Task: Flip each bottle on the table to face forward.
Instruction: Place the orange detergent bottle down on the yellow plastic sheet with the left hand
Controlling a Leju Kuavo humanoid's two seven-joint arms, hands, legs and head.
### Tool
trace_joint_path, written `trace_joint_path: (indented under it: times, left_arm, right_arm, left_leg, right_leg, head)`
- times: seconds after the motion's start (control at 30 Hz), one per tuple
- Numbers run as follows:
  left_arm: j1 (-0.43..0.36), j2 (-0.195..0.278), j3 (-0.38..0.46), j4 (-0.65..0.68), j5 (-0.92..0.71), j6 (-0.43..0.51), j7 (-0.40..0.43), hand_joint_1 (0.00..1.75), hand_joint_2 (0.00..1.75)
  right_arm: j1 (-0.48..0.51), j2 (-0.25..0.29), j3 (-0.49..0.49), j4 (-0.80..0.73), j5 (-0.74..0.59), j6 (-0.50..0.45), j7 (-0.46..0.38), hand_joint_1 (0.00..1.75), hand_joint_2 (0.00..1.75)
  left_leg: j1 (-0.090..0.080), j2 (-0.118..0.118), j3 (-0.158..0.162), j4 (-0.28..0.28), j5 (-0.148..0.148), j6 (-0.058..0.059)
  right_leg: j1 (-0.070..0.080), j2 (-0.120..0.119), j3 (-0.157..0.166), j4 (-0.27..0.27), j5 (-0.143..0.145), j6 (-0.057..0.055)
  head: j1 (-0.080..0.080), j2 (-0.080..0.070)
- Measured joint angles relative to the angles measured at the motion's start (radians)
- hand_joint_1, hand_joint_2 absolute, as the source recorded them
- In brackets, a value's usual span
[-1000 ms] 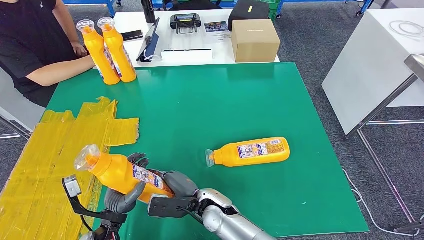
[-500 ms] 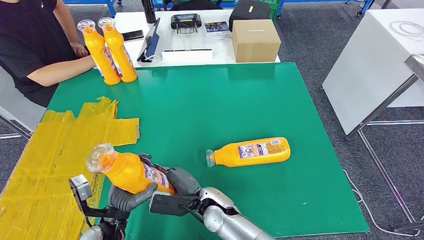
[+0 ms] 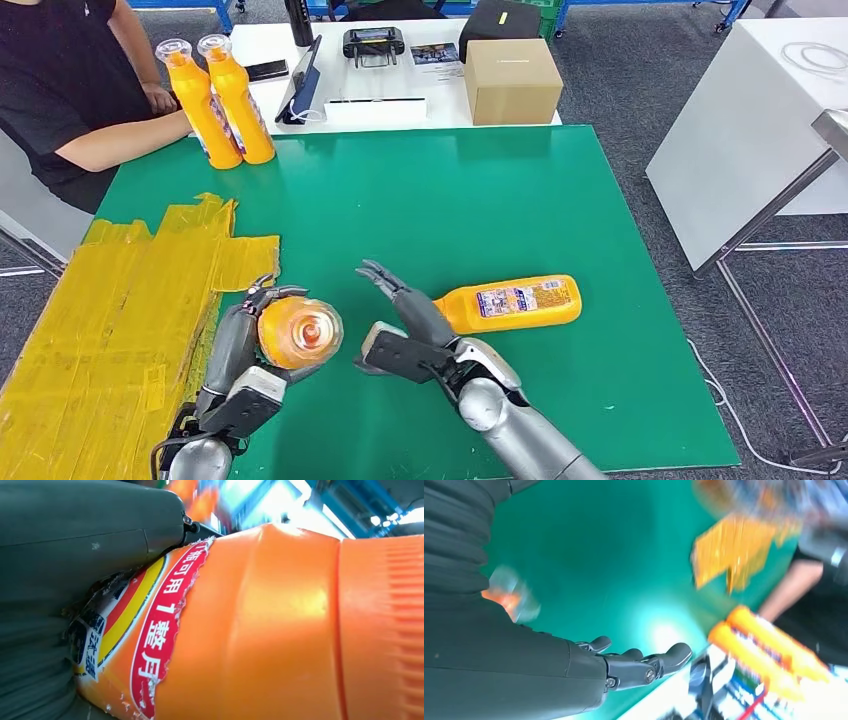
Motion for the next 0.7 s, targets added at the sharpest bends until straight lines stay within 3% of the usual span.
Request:
trace_joint_path:
  times: [0.33, 0.5, 0.7]
  left_arm:
    - [-0.016, 0.061, 0.051, 0.111, -0.466, 0.28, 0.12, 1.75, 1.75]
    - [-0.022, 0.086, 0.082, 0.167, -0.496, 0.302, 0.133, 1.75, 1.75]
    - [-0.049, 0.116, 0.127, 0.267, -0.673, 0.325, 0.241, 1.75, 1.75]
  right_arm:
    - [0.015, -0.113, -0.083, -0.138, -0.027, 0.063, 0.0, 0.0, 1.75]
    - [0.013, -0.145, -0.097, -0.164, -0.031, 0.074, 0.0, 0.0, 1.75]
    - [-0.002, -0.201, -0.096, -0.181, -0.049, 0.119, 0.002, 0.0, 1.75]
  left_leg:
    - [0.0, 0.0, 0.0, 0.0, 0.0, 0.0]
    - [0.0, -0.001, 0.0, 0.0, 0.0, 0.0]
    - [0.0, -0.002, 0.0, 0.0, 0.0, 0.0]
  right_leg:
    - [0.0, 0.0, 0.0, 0.0, 0.0, 0.0]
    - [0.0, -0.001, 0.0, 0.0, 0.0, 0.0]
    - [0.0, -0.001, 0.0, 0.0, 0.0, 0.0]
  head:
    - [0.0, 0.0]
    - [0.0, 0.0]
    - [0.0, 0.0]
